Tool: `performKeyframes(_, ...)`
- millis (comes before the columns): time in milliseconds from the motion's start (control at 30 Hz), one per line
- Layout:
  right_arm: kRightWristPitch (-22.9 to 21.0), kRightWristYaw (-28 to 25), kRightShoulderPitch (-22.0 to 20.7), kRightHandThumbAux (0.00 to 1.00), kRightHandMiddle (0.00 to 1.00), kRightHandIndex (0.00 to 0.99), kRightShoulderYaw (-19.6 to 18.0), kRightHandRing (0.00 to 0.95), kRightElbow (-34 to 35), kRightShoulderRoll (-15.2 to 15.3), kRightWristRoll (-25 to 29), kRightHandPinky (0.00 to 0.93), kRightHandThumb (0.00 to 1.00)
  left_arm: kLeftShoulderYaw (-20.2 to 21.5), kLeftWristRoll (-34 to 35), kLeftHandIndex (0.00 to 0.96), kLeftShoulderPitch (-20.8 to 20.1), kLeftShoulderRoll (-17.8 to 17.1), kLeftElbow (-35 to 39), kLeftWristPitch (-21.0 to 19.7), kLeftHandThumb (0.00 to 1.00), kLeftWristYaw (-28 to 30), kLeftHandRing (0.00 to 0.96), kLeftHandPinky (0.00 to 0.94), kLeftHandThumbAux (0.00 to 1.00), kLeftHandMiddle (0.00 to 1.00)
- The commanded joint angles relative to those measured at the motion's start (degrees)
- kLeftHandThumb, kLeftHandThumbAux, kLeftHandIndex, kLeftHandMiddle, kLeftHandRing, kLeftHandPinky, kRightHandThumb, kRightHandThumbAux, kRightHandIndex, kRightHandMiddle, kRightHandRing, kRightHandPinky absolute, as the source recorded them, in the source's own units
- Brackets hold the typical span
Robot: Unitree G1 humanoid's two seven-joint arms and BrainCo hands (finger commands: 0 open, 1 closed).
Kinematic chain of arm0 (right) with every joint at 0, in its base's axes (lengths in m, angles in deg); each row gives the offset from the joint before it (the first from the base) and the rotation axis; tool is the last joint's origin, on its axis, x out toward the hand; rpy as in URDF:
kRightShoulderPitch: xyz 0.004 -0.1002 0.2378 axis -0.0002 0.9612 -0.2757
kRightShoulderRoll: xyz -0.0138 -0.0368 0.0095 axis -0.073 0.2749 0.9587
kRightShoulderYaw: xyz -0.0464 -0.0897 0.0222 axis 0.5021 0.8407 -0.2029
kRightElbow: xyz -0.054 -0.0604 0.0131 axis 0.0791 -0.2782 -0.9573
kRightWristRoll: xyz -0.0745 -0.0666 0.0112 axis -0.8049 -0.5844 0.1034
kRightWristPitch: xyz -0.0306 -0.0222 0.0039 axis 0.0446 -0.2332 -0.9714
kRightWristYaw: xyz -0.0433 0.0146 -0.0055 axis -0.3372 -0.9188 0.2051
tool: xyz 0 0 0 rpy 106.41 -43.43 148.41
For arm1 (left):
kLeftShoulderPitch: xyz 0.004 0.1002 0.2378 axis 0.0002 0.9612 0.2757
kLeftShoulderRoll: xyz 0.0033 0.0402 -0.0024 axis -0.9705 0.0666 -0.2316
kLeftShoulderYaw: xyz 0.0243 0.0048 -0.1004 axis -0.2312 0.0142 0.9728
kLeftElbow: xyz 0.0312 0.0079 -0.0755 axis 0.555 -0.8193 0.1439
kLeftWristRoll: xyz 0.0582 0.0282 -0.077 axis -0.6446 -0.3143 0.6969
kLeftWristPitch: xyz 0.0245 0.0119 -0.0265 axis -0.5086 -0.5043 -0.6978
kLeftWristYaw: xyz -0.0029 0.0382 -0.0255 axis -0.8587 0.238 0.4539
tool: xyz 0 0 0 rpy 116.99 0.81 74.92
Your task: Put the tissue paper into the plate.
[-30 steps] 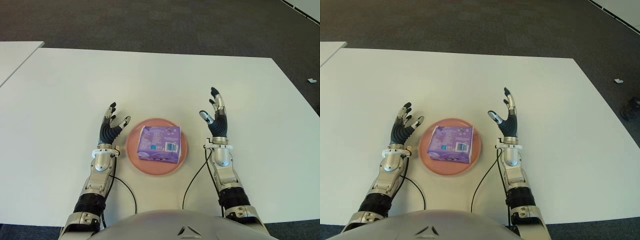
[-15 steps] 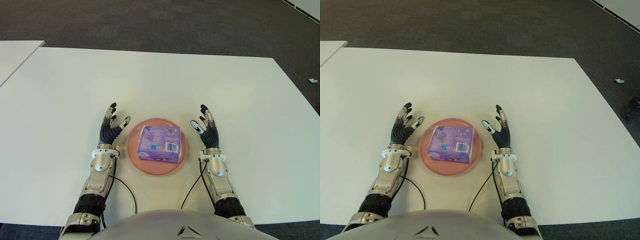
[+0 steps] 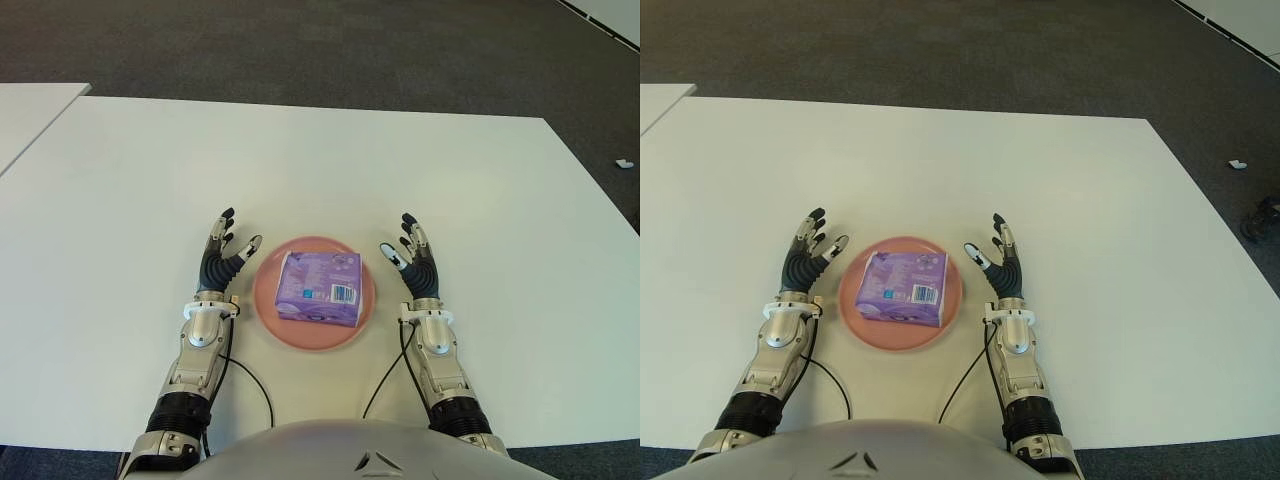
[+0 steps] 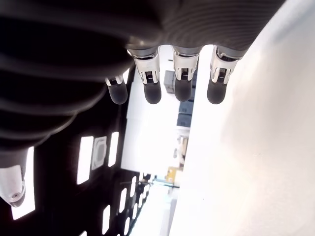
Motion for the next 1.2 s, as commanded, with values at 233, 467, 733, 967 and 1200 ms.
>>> performKeyframes(233,-2.37,-4.06,1.51,0.495,0.000,0.000,0.35,0.000,-4.43,-0.52,2.44,0.000,0.000,-0.16,0.06,0.000,1.68,0.45,-1.30,-2.36,0.039,0.68,0.000,0.000,0.591,0.000)
performKeyframes(467,-2.87,-3.54,1.05,0.501,0.000,0.000,0.21,0.000,-5.28,-0.48,1.71,0.000,0.000,-0.19,0.00,0.000,1.71,0.41,-1.00,-2.74,0.039,0.72,0.000,0.000,0.588,0.000)
performKeyframes(733,-2.76,-2.93,1.14,0.512,0.000,0.000,0.26,0.000,-5.41,-0.45,1.28,0.000,0.000,-0.14,0.01,0.000,1.55,0.30,-0.89,-3.28,0.035,0.80,0.000,0.000,0.583,0.000)
performKeyframes(967,-1.97,-2.38,1.17,0.521,0.000,0.000,0.30,0.000,-5.53,-0.71,1.08,0.000,0.000,-0.06,-0.13,0.000,1.41,0.11,-1.10,-3.18,0.026,0.70,0.000,0.000,0.584,0.000)
performKeyframes(1200,-1.04,-1.86,1.09,0.533,0.000,0.000,0.17,0.000,-5.65,-1.08,1.36,0.000,0.000,-0.02,-0.14,0.000,1.27,-0.09,-1.38,-2.73,0.016,0.83,0.000,0.000,0.587,0.000)
